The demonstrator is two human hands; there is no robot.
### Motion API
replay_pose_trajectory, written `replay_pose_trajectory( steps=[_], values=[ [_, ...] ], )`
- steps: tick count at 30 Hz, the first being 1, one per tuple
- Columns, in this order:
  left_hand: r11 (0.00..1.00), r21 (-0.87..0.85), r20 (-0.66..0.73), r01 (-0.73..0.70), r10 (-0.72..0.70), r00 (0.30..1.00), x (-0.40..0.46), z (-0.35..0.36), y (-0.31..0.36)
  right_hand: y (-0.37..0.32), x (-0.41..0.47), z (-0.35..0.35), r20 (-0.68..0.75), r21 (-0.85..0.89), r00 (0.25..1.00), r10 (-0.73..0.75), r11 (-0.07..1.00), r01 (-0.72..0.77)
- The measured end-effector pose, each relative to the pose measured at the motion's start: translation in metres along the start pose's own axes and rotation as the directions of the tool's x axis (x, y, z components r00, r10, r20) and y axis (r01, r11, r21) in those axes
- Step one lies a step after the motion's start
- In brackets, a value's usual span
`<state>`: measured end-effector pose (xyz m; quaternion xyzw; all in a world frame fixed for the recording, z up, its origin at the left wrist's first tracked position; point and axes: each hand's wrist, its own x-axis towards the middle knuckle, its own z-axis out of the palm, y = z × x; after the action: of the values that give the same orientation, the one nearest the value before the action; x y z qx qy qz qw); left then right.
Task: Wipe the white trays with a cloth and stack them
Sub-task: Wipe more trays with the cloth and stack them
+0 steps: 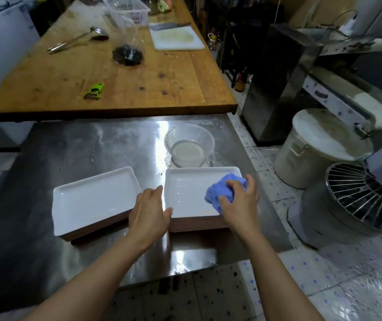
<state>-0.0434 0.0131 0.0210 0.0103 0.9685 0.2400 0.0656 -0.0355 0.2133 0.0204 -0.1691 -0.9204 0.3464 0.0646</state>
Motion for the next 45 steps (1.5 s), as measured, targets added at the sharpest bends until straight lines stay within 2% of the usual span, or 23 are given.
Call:
replay_pose_trajectory(
  steps=[2,8,13,16,19,21,23,26,30,34,37,41,45],
  values=[
    [1.000,-0.031,0.017,-0.008,0.008,1.000,0.001,0.000,-0.003,0.002,-0.002,0.008,0.025,-0.143,0.996,-0.080,0.986,0.083],
    [0.993,-0.115,0.088,-0.027,0.038,0.995,0.002,0.000,-0.007,-0.008,0.012,0.031,0.089,-0.196,0.996,-0.027,0.980,0.044],
    [0.988,-0.150,0.123,-0.025,0.044,0.991,0.002,-0.002,-0.008,-0.035,0.002,0.061,0.231,-0.097,0.933,-0.276,0.948,0.304],
    [0.990,-0.138,0.128,-0.023,0.041,0.991,0.002,-0.001,-0.008,-0.033,-0.006,0.062,0.275,-0.095,0.892,-0.358,0.913,0.396],
    [0.993,-0.114,0.123,-0.026,0.040,0.992,0.002,-0.002,-0.007,-0.016,-0.001,0.044,0.222,-0.132,0.934,-0.281,0.940,0.314],
    [0.994,-0.102,0.120,-0.022,0.035,0.992,0.002,-0.003,-0.007,-0.007,0.005,0.029,0.120,-0.183,0.985,-0.127,0.972,0.148],
    [0.995,-0.102,0.121,-0.022,0.035,0.992,0.002,-0.003,-0.006,-0.005,0.008,0.022,0.031,-0.208,0.999,-0.011,0.978,0.018],
    [0.995,-0.096,0.127,-0.029,0.041,0.991,0.002,-0.001,-0.007,-0.020,-0.004,0.030,0.077,-0.306,0.994,-0.078,0.947,0.098],
    [0.993,-0.111,0.142,-0.041,0.057,0.988,0.001,0.001,-0.011,-0.040,-0.021,0.040,0.174,-0.262,0.969,-0.176,0.940,0.218],
    [0.985,-0.155,0.178,-0.069,0.096,0.979,-0.001,-0.002,-0.027,-0.059,-0.023,0.028,0.254,-0.110,0.959,-0.127,0.981,0.159],
    [0.978,-0.205,0.164,-0.019,0.053,0.985,-0.005,-0.009,-0.048,-0.081,-0.031,0.025,0.171,0.033,0.974,-0.150,0.989,0.147],
    [0.964,-0.257,0.062,0.070,-0.056,0.997,-0.010,-0.027,-0.086,-0.118,-0.045,0.047,0.043,0.169,0.975,-0.220,0.963,0.210],
    [0.938,-0.276,-0.019,0.208,-0.221,0.975,-0.016,-0.047,-0.134,-0.149,-0.056,0.085,0.068,0.230,0.954,-0.290,0.936,0.268]
  ],
)
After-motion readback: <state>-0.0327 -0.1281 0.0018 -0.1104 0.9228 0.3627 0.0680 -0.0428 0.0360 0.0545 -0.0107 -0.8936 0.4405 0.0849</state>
